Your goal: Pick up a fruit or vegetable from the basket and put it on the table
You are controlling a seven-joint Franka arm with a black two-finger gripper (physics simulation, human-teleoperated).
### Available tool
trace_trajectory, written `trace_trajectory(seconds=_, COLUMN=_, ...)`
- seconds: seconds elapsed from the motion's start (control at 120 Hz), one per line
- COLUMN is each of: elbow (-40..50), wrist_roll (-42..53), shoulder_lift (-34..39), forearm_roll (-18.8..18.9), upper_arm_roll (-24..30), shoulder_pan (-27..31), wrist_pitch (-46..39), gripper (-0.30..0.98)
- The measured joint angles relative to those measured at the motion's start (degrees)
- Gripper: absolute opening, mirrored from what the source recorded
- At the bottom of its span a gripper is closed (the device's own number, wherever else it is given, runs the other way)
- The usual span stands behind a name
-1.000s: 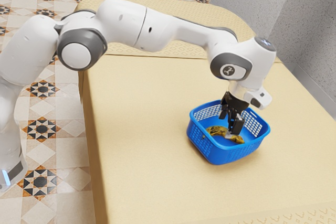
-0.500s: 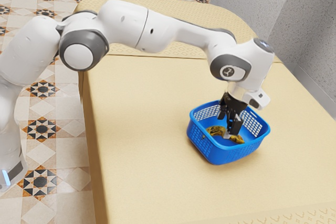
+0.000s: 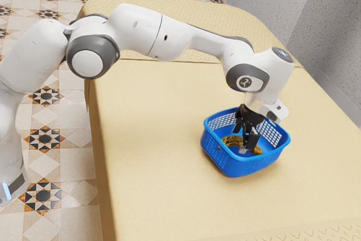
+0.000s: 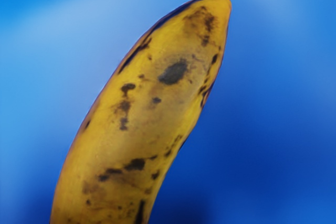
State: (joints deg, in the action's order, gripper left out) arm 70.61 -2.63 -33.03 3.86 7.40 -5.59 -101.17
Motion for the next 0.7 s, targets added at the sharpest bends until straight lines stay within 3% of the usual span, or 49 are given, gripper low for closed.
trace_trajectory(seconds=0.2, elbow=0.0, wrist_roll=0.3, shoulder_lift=-0.8, forearm_roll=-0.7, upper_arm_roll=0.0, shoulder_pan=0.1, wrist_pitch=-0.1, gripper=0.67)
trace_trajectory(seconds=0.45, elbow=0.3, wrist_roll=0.6, shoulder_lift=-0.9, forearm_roll=-2.1, upper_arm_roll=-0.2, shoulder_pan=0.4, wrist_pitch=-0.1, gripper=0.25)
trace_trajectory(seconds=0.7, elbow=0.4, wrist_roll=0.8, shoulder_lift=-0.8, forearm_roll=-2.4, upper_arm_roll=-0.2, shoulder_pan=0.9, wrist_pitch=-0.1, gripper=0.19)
